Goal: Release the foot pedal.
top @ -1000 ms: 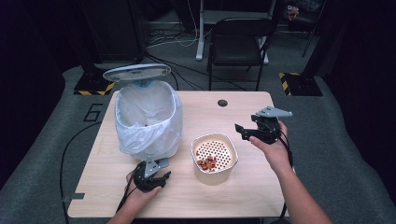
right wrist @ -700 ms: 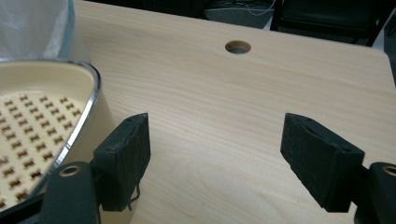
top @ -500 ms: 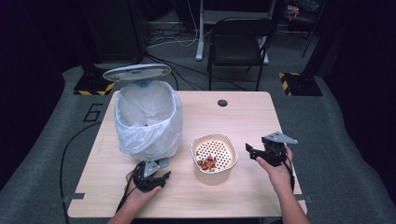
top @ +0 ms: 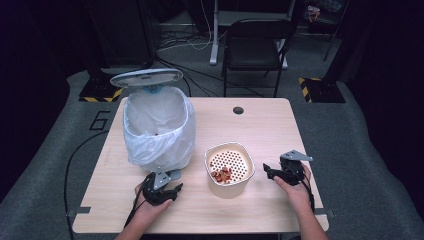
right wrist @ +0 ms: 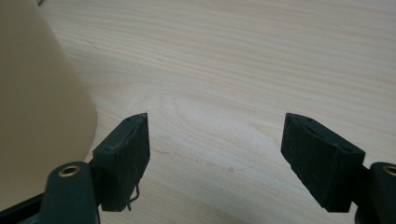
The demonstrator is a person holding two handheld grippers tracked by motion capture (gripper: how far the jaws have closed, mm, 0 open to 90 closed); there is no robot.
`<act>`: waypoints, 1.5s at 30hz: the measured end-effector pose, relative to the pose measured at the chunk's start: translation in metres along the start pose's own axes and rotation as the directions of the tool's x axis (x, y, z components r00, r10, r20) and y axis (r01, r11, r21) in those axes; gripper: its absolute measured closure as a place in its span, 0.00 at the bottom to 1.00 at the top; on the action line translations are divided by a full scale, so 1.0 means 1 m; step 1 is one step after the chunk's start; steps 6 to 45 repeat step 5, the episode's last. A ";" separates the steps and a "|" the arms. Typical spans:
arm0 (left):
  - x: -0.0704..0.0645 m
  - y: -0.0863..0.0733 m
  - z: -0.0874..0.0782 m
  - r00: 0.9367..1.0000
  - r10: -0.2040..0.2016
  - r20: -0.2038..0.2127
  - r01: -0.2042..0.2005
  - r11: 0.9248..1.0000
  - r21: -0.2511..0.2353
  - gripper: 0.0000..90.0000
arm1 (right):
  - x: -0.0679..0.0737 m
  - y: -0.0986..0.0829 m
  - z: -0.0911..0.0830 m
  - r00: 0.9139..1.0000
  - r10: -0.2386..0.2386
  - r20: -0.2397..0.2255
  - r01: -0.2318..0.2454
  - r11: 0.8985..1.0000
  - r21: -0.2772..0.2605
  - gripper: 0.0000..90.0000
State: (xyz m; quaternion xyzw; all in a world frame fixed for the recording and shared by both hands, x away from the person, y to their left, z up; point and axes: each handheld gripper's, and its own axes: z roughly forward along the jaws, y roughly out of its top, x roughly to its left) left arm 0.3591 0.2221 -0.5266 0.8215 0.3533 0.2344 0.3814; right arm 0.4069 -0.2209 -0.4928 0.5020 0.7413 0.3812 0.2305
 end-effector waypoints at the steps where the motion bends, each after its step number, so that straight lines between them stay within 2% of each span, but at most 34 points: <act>1: 0.001 0.001 -0.001 1.000 0.027 -0.013 -0.027 1.000 -0.003 0.40 | -0.001 -0.002 0.003 1.000 -0.002 0.007 0.002 1.000 0.016 0.26; 2: 0.000 0.002 -0.002 1.000 0.004 0.002 -0.004 1.000 0.005 0.40 | -0.002 -0.003 0.004 1.000 -0.004 0.010 0.004 1.000 0.023 0.26; 3: 0.001 0.004 -0.003 1.000 0.019 0.002 -0.019 1.000 0.009 0.40 | -0.003 -0.004 0.005 1.000 0.003 0.013 -0.004 1.000 0.023 0.26; 4: 0.000 0.005 -0.006 1.000 0.014 0.011 -0.014 1.000 0.020 0.40 | -0.005 -0.005 0.005 1.000 -0.003 0.014 0.003 1.000 0.021 0.26; 45: 0.000 0.005 -0.006 1.000 0.014 0.011 -0.014 1.000 0.020 0.40 | -0.005 -0.005 0.005 1.000 -0.003 0.014 0.003 1.000 0.021 0.26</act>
